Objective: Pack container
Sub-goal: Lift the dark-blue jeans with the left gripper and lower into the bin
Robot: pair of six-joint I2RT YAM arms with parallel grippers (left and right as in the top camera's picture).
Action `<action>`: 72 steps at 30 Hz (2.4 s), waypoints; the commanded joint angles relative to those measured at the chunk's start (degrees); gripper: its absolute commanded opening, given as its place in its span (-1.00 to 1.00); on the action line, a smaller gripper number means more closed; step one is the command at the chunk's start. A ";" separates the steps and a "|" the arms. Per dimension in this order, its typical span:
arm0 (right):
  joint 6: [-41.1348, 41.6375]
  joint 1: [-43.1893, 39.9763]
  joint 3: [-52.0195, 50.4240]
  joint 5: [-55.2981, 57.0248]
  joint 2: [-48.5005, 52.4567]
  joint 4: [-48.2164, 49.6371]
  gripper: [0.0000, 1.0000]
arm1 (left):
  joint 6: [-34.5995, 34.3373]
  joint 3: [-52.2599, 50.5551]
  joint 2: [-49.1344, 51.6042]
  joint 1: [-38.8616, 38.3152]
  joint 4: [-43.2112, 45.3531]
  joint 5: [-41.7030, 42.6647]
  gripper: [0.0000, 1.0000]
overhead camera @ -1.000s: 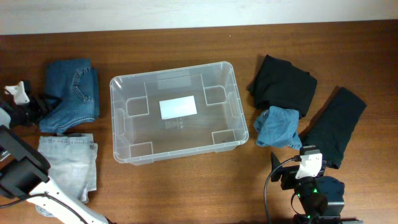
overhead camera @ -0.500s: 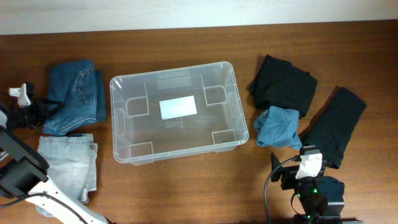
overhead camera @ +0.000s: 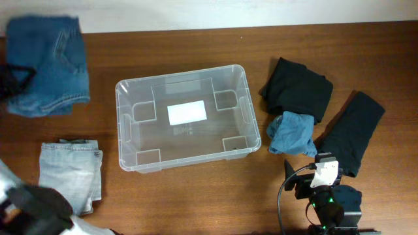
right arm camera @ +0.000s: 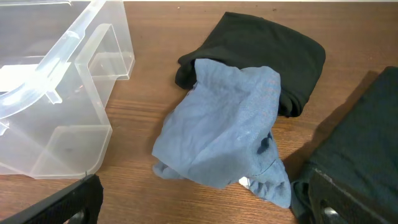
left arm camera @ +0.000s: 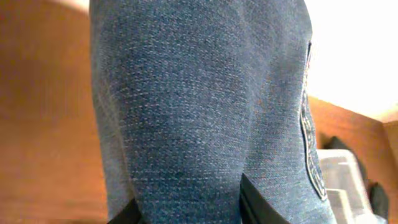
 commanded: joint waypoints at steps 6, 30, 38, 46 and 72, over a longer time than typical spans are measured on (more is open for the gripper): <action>-0.33 -0.37 -0.39 -0.33 -0.28 -0.07 0.97 | -15.19 2.27 -16.17 -18.75 -0.35 0.11 -1.00; -0.33 -0.37 -0.39 -0.33 -0.28 -0.07 0.97 | -49.42 -38.27 -15.32 -68.17 23.08 -40.72 -0.99; -0.33 -0.37 -0.39 -0.33 -0.28 -0.07 0.97 | -49.35 -38.80 -17.84 -64.87 25.90 -42.93 -0.99; -0.33 -0.37 -0.39 -0.33 -0.28 -0.07 0.97 | -49.37 -42.71 -18.43 -62.25 21.11 -50.38 -0.99; -0.33 -0.37 -0.39 -0.33 -0.28 -0.07 0.97 | -43.01 -51.76 -18.43 -55.87 16.94 -71.06 -0.99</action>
